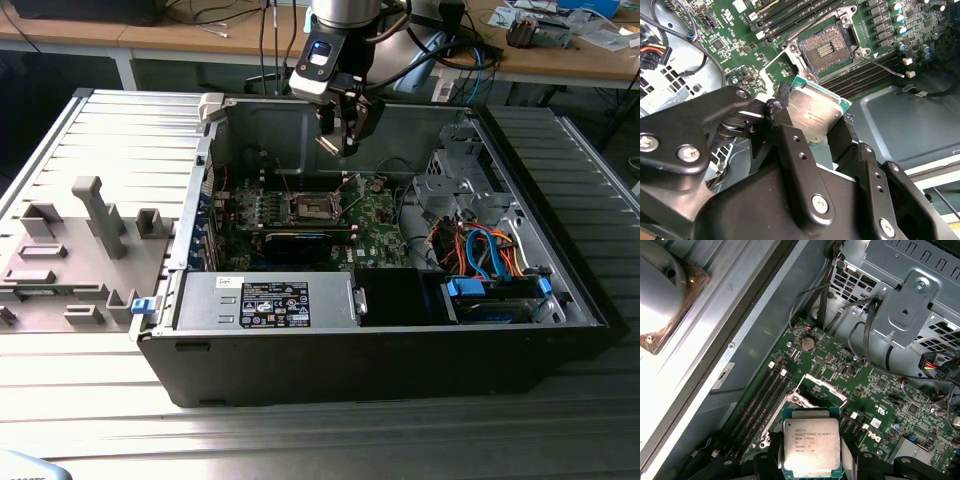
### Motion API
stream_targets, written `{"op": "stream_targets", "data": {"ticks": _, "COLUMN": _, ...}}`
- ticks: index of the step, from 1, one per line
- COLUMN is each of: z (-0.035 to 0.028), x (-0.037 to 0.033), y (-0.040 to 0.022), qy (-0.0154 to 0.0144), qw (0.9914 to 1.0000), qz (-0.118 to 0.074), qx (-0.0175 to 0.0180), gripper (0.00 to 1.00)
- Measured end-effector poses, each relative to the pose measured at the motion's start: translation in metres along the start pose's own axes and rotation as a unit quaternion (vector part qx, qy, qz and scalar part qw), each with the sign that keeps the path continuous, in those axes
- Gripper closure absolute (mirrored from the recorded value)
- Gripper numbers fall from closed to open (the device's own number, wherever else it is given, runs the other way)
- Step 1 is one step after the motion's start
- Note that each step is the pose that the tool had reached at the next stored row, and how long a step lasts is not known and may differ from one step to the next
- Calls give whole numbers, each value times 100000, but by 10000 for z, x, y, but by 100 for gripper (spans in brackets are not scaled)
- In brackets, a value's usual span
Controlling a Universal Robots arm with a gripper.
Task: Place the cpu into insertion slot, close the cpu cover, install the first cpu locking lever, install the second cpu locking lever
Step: 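Place the cpu into insertion slot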
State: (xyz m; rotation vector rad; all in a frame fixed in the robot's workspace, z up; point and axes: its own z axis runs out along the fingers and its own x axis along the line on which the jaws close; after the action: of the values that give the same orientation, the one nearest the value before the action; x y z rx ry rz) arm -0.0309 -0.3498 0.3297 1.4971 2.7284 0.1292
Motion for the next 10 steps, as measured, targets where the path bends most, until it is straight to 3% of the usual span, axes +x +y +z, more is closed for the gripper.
{"op": "stream_targets", "data": {"ticks": 10, "z": 2, "x": 0, "y": 0, "qy": -29, "qw": 99999, "qz": 329, "qx": -5, "gripper": 45}}
